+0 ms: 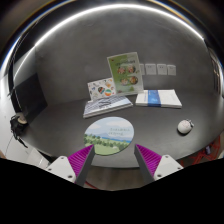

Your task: Arrange mouse

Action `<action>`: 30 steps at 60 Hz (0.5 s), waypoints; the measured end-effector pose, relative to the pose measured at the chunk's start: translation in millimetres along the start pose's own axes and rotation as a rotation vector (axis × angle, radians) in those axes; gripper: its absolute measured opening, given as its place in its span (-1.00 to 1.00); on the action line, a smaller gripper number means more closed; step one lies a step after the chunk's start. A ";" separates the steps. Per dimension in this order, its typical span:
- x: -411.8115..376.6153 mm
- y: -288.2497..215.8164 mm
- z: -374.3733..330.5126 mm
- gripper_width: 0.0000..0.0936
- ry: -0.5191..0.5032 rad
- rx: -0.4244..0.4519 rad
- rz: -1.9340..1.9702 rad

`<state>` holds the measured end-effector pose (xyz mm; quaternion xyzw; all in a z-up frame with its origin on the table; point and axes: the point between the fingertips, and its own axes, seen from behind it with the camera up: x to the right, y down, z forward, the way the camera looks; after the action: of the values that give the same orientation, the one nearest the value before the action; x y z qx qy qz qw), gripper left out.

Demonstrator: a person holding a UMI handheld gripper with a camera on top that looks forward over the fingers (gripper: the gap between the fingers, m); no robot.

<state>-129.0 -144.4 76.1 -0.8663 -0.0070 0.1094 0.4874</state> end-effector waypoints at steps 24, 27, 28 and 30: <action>151.0 -16.6 8.6 0.77 0.112 0.034 -0.018; 175.0 -19.0 10.6 0.77 0.128 0.040 -0.029; 182.9 -18.8 10.1 0.77 0.136 0.043 -0.034; 198.9 -19.1 12.4 0.77 0.153 0.042 -0.044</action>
<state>64.5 -100.4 49.7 -0.8614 0.0136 0.0320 0.5067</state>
